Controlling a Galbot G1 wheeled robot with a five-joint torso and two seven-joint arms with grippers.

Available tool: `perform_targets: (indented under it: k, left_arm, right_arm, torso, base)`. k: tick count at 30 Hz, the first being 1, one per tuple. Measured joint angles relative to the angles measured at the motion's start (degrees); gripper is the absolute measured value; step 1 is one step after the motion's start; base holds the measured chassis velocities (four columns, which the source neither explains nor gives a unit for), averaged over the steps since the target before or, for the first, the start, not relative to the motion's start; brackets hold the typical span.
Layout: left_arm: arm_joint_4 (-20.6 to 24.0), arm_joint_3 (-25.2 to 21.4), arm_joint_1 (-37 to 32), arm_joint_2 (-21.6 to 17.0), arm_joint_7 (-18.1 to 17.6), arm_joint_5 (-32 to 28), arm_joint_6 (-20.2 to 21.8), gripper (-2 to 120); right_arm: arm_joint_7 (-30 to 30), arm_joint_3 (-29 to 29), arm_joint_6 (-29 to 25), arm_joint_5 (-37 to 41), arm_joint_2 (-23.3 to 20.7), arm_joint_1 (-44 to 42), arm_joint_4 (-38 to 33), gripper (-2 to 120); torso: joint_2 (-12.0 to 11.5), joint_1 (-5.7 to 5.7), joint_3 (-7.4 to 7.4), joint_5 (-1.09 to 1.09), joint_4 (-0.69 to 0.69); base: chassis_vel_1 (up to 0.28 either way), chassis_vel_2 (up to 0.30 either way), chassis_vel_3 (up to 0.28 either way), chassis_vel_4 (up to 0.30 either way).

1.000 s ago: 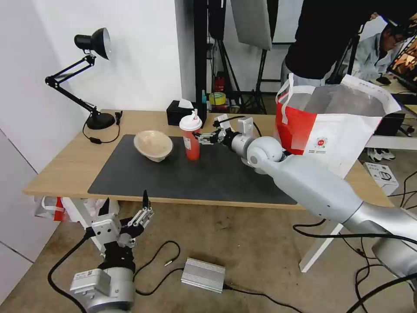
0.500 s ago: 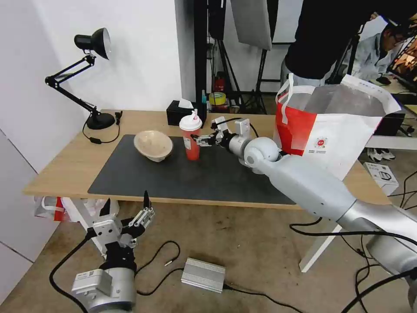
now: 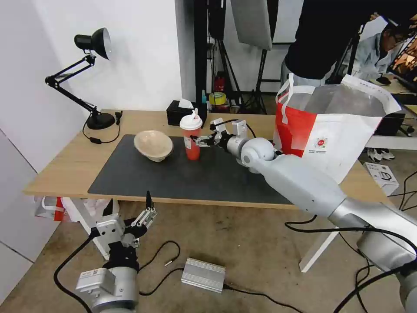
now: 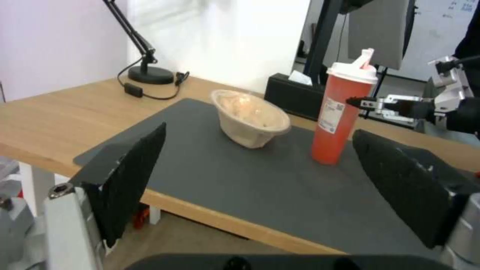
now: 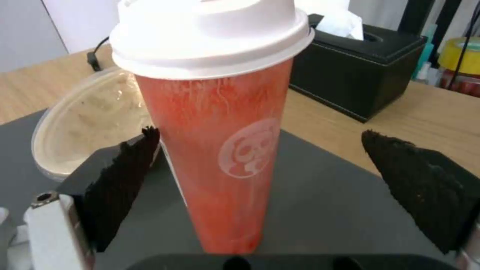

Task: Pick up the trash from the table and place it into the takeout bag.

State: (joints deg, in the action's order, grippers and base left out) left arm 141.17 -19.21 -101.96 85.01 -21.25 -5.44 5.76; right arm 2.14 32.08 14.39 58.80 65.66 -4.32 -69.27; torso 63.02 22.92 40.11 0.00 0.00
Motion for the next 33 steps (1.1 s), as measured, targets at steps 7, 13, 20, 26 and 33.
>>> perform_targets:
  k: [7, 13, 20, 26, 33]
  left_arm:
    - [-0.1, 0.1, 0.1, 0.1, 0.0, 0.0, -0.1, 100]
    - [-0.2, 0.1, 0.3, 0.1, 0.1, 0.0, -0.1, 100]
    - [-0.2, 0.2, 0.6, 0.1, 0.2, -0.1, -0.1, 100]
    - [-0.3, 0.2, 0.7, 0.1, 0.2, -0.1, -0.1, 100]
    - [-0.6, 0.2, 1.0, 0.1, 0.2, -0.2, -0.1, 100]
  right_arm:
    - [0.5, 0.1, -0.2, -0.5, 0.6, 0.0, 0.5, 100]
    - [1.0, 0.3, -0.2, -0.5, 0.6, 0.0, 0.5, 100]
    - [1.2, 0.5, -0.2, -0.5, 1.1, 0.4, 0.9, 100]
    - [1.7, 0.6, -0.2, -0.6, 2.5, 1.0, 2.7, 100]
    - [2.3, 0.6, -0.5, -1.2, 3.7, 1.3, 4.7, 100]
  torso:
    - [0.0, 0.0, 0.0, 0.0, 0.0]
    - [0.0, 0.0, 0.0, 0.0, 0.0]
    - [0.0, 0.0, 0.0, 0.0, 0.0]
    - [0.0, 0.0, 0.0, 0.0, 0.0]
    - [0.0, 0.0, 0.0, 0.0, 0.0]
  base:
    - [0.0, 0.0, 0.0, 0.0]
    - [0.0, 0.0, 0.0, 0.0]
    - [0.0, 0.0, 0.0, 0.0]
    - [0.0, 0.0, 0.0, 0.0]
    - [0.0, 0.0, 0.0, 0.0]
